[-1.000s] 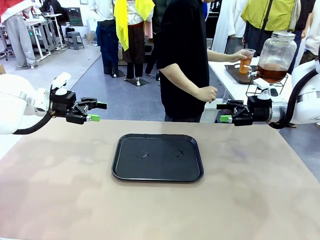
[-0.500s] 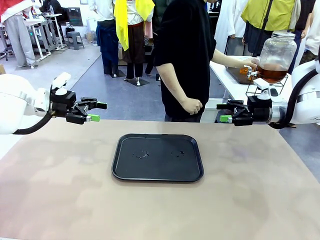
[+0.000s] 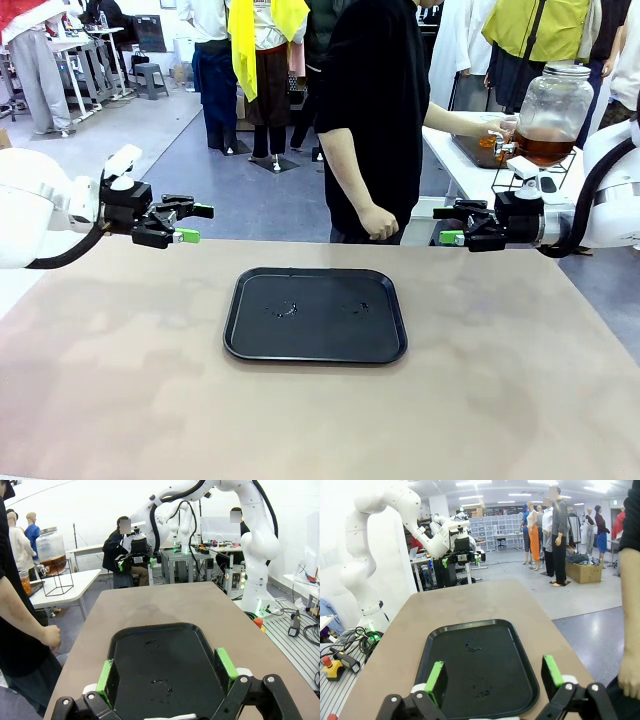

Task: Pour the drink into the iced cup.
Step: Open the gripper to release the iced cup you were holding.

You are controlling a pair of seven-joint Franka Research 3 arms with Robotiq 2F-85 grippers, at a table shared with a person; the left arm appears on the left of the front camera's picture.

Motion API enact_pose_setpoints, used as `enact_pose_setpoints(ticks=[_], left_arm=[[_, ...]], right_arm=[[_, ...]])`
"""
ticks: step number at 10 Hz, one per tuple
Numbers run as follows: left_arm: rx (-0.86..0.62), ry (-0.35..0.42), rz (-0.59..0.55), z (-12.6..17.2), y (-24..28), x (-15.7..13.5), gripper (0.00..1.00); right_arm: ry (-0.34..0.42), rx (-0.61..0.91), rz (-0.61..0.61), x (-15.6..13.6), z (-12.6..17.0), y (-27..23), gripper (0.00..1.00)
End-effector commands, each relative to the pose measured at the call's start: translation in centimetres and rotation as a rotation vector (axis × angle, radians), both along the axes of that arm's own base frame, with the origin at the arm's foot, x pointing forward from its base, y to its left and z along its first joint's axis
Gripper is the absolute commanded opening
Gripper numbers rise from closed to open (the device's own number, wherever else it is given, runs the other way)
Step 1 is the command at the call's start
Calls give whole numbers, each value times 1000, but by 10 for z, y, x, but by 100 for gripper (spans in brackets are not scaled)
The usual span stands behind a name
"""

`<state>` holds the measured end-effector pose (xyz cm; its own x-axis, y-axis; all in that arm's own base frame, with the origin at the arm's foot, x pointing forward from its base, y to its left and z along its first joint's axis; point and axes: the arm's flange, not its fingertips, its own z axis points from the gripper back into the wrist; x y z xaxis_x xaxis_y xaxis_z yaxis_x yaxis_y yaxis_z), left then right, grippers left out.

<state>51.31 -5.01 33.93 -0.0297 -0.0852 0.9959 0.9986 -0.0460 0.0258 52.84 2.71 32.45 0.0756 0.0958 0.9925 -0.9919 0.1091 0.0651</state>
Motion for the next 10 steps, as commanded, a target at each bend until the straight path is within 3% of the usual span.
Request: enact_pose_setpoints(ticks=[1, 10], left_arm=[[-2, -1, 3, 0, 1, 0, 100], [-2, -1, 3, 0, 1, 0, 100]], right_arm=[[12, 9, 6, -1, 3, -1, 100], [12, 9, 6, -1, 3, -1, 100]])
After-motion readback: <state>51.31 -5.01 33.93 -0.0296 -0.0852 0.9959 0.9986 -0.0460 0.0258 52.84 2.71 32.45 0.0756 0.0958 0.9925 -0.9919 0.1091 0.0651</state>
